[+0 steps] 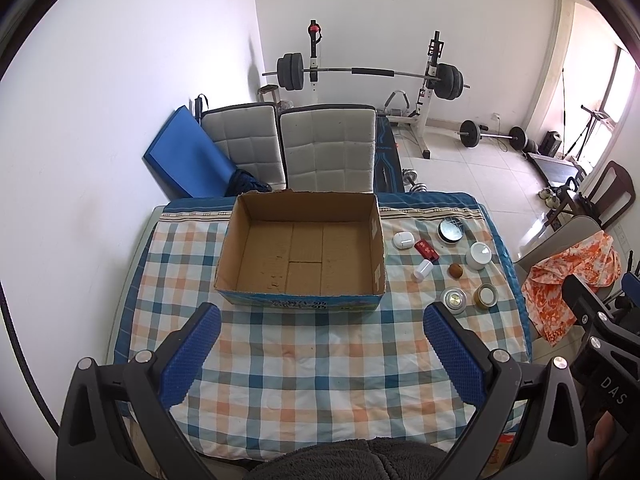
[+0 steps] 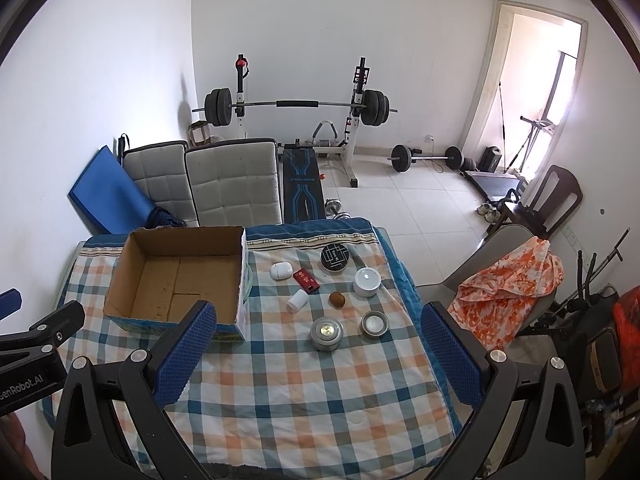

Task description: Organize rigid objects

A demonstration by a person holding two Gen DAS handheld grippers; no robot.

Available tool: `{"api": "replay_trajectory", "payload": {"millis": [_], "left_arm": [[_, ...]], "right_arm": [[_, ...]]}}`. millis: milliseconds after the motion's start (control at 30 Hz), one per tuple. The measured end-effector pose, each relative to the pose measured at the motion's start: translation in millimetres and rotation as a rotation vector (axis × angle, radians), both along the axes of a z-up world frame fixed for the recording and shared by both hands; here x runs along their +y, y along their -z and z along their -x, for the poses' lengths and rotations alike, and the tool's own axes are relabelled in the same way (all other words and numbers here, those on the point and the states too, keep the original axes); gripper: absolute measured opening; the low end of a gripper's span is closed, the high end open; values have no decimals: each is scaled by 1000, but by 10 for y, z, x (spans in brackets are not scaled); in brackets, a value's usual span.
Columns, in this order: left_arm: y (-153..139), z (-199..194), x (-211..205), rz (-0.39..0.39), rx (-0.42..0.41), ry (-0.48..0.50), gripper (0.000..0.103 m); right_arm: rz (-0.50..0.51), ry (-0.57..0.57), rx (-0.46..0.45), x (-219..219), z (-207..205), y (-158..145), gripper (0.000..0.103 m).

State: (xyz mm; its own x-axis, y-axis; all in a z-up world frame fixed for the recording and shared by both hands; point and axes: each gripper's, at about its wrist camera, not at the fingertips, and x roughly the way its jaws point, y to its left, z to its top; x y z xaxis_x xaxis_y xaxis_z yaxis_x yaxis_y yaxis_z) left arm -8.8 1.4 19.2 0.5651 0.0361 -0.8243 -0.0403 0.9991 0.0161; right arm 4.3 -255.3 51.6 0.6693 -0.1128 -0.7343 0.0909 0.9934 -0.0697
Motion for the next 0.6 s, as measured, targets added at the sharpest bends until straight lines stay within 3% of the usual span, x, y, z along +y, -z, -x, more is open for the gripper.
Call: {"api": "replay_trajectory", "payload": {"millis": [600], "left_arm": [[17, -22, -65, 11, 37, 20, 103]], "right_arm": [[-10, 28, 35, -122, -70, 188, 103]]}}
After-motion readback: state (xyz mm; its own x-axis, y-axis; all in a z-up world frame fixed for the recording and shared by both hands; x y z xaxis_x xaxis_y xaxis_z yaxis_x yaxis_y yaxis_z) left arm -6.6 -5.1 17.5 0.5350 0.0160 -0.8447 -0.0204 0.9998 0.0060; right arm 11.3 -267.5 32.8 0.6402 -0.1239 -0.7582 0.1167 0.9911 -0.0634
